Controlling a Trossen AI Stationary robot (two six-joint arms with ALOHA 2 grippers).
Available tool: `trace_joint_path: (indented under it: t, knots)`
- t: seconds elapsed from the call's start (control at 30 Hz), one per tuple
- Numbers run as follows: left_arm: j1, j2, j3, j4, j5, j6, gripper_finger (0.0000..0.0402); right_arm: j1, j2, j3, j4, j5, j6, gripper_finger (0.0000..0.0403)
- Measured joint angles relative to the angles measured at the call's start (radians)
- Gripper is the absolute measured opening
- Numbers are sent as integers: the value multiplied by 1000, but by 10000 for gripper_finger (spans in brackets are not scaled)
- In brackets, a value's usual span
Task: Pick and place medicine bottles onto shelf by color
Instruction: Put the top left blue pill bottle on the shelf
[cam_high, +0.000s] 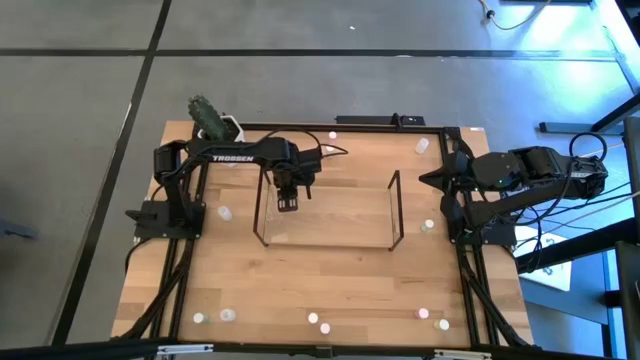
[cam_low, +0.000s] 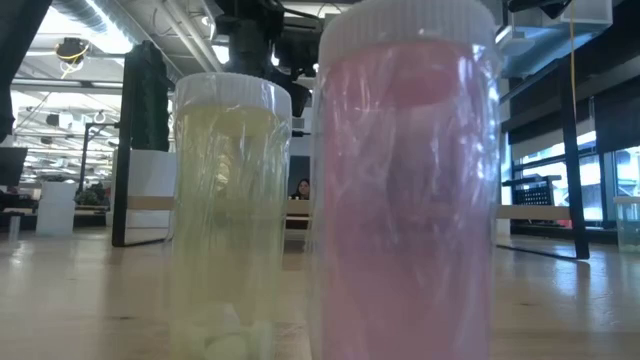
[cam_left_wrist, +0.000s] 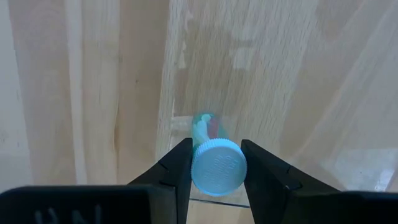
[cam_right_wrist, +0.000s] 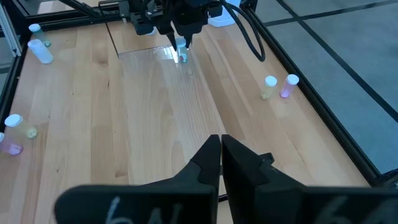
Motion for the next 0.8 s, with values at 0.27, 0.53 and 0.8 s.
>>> trace_joint_path:
  t: [0.27, 0.53, 0.8]
  knots:
    - [0, 0, 0, 1, 0, 0, 131, 0, 0, 0, 0, 0, 0, 18]
    - [0, 0, 0, 1, 0, -1, 171, 0, 0, 0, 0, 0, 1, 18]
    - [0, 0, 0, 1, 0, -2, 216, 0, 0, 0, 0, 0, 0, 18]
